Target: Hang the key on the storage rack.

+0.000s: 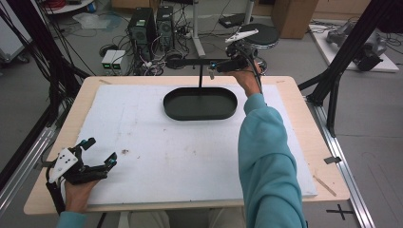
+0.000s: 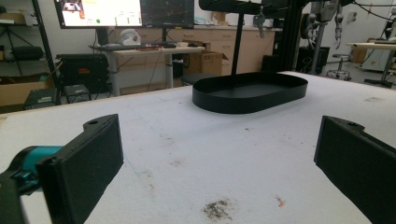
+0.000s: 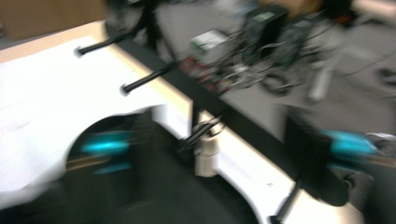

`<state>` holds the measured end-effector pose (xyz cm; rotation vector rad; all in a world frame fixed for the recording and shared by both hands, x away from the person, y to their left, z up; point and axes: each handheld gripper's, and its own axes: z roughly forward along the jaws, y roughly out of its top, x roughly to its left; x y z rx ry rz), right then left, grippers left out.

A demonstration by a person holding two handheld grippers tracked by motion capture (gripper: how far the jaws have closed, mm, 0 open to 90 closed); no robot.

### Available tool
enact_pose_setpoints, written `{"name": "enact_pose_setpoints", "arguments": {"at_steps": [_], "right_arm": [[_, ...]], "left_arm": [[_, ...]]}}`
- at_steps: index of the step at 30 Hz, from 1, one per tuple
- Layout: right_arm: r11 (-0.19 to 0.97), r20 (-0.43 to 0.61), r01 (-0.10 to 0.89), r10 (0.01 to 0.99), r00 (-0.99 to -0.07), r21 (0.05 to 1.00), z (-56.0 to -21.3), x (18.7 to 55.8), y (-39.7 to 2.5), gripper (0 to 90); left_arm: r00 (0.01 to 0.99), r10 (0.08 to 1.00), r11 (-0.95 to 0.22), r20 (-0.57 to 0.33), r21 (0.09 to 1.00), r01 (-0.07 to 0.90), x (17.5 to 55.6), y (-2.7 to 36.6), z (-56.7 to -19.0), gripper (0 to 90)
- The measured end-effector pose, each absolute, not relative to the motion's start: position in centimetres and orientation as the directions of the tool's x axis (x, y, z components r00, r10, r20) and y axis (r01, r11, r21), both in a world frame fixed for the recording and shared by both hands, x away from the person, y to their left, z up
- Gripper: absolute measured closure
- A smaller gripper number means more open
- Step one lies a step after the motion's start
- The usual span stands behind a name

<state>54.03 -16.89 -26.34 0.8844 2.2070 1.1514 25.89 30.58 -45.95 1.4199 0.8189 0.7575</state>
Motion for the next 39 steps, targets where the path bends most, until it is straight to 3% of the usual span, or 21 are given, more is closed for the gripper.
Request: {"name": "enact_pose_setpoints", "arguments": {"at_steps": [1, 2, 4, 16, 23, 32, 39], "right_arm": [[0.433, -0.126, 0.316, 0.734, -0.667, 0.844, -26.3, 54.0, -16.9, 8.5], [0.411, -0.117, 0.318, 0.748, -0.653, 0.854, -26.0, 53.5, -17.0, 0.5], [0.371, -0.062, 0.329, 0.740, -0.670, 0.868, -25.4, 52.7, -17.2, 0.5], [0.348, -0.061, 0.221, 0.644, -0.763, 0.911, -24.8, 45.2, -19.4, 0.5], [0.318, -0.044, 0.178, 0.582, -0.812, 0.931, -29.2, 40.2, -23.0, 0.5], [0.194, 0.009, 0.178, 0.653, -0.758, 0.965, -37.4, 35.8, -28.9, 0.5], [0.143, 0.007, 0.140, 0.673, -0.740, 0.980, -41.4, 33.5, -31.2, 0.5]], "left_arm": [[0.529, 0.848, 0.018, -0.032, 0.999, 0.032, 25.9, 30.6, -45.9, 1.7], [0.528, 0.848, 0.022, -0.034, 0.999, 0.030, 25.9, 30.6, -46.0, 1.7], [0.529, 0.848, 0.028, -0.040, 0.999, 0.031, 25.9, 30.6, -46.0, 1.7], [0.532, 0.846, 0.019, -0.032, 0.999, 0.029, 25.9, 30.6, -46.0, 1.7], [0.530, 0.847, 0.015, -0.028, 0.999, 0.028, 25.9, 30.5, -46.0, 1.8], [0.534, 0.845, 0.011, -0.024, 1.000, 0.028, 25.9, 30.5, -45.9, 1.7], [0.536, 0.844, 0.017, -0.025, 1.000, 0.020, 25.8, 30.5, -46.0, 1.7]]}}
